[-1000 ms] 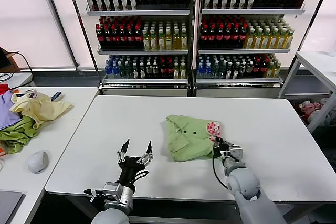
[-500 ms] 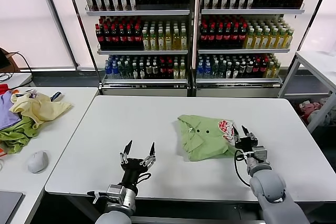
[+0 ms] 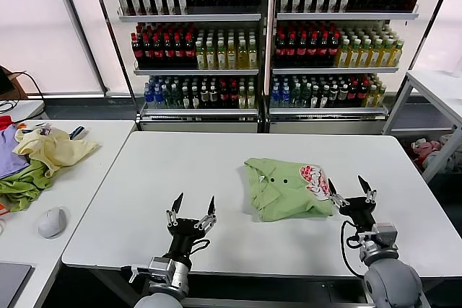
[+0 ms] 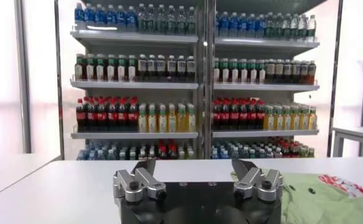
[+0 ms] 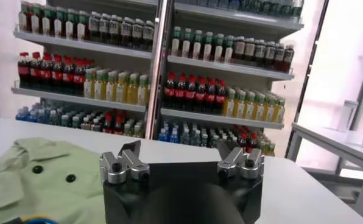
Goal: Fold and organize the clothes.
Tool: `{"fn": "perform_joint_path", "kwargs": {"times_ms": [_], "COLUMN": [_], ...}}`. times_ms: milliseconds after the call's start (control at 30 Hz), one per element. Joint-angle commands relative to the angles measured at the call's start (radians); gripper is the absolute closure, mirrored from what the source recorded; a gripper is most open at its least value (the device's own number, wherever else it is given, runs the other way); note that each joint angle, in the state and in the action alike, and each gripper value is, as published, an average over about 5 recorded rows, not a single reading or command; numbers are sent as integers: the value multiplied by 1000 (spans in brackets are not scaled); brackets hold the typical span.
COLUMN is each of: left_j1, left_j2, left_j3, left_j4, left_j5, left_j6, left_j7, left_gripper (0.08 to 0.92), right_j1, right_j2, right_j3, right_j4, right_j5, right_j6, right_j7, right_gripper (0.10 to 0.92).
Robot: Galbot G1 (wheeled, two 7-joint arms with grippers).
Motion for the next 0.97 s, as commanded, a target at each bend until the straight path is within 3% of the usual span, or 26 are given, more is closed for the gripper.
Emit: {"fn": "perform_joint_path", "kwargs": {"times_ms": [33,967], "left_j1": [11,41], "left_j2": [-1,1], "left_j3": [-2,-15], "left_j4": [-13,-106], "left_j5": [17,-1], "left_j6": [2,104], "left_j7": [1,23], "left_gripper": [177,177], "right_j1": [-197,-207], "right_j2": [26,73], "right_j3": [77,37], "right_j4": [150,166], "right_j5": [-14,-58], "right_j6": [99,147], "right_j7": [-36,29], "right_gripper": [207,203]}}
